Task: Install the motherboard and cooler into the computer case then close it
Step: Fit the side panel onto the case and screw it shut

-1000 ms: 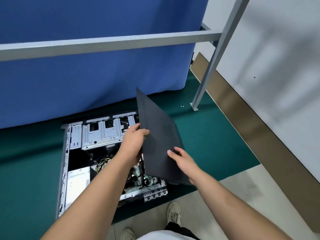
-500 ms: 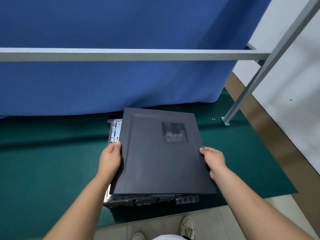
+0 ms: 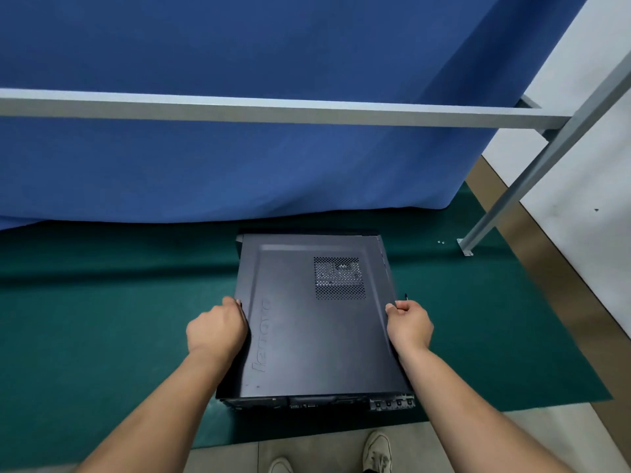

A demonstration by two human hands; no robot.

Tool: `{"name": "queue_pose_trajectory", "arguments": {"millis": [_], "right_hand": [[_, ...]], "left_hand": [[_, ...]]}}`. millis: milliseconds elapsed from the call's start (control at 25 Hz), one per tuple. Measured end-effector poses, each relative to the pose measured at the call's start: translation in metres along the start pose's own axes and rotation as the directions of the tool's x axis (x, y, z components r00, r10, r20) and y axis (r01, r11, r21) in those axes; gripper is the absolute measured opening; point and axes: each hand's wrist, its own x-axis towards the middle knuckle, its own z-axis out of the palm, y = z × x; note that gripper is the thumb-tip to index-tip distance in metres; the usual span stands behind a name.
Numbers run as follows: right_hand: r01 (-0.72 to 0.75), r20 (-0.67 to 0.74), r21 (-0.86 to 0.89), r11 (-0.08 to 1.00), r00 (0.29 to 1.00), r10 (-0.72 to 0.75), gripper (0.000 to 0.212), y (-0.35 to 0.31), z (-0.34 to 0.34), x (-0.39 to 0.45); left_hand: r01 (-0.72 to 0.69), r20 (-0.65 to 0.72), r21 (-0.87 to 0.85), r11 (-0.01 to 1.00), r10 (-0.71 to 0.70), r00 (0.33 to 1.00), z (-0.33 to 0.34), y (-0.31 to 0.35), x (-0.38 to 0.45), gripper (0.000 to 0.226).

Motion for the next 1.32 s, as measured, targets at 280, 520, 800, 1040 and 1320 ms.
{"name": "queue_pose_trajectory", "arguments": {"millis": [280, 520, 800, 1040, 1320], "right_hand": [[0.192, -0.031, -0.308, 0.932, 0.977, -0.212, 0.02, 0.012, -0.004, 0.0], [0.538, 0.296, -0.56, 0.63, 0.84, -0.454, 0.062, 0.006, 0.007, 0.002], [0.587, 0.373, -0.663, 0.464, 0.797, -0.475, 0.073, 0.029, 0.023, -0.006], [0.599, 0.387, -0.658, 0.457, 0.789, -0.477, 0.074, 0.02, 0.03, 0.009], [0.585, 0.346, -0.673, 0.453, 0.79, -0.507, 0.074, 0.023, 0.033, 0.009]], "left_hand": [[-0.077, 0.013, 0.193, 0.978, 0.076, 0.997, -0.004, -0.002, 0.003, 0.025], [-0.212, 0.016, -0.021, 0.977, 0.212, 0.977, 0.003, 0.013, 0.009, 0.056], [-0.252, 0.021, -0.047, 0.967, 0.253, 0.967, 0.035, 0.015, -0.006, 0.071], [-0.244, 0.018, -0.074, 0.967, 0.246, 0.969, 0.032, 0.022, 0.009, 0.072], [-0.255, 0.009, -0.065, 0.965, 0.256, 0.967, 0.037, 0.02, 0.012, 0.072]]}}
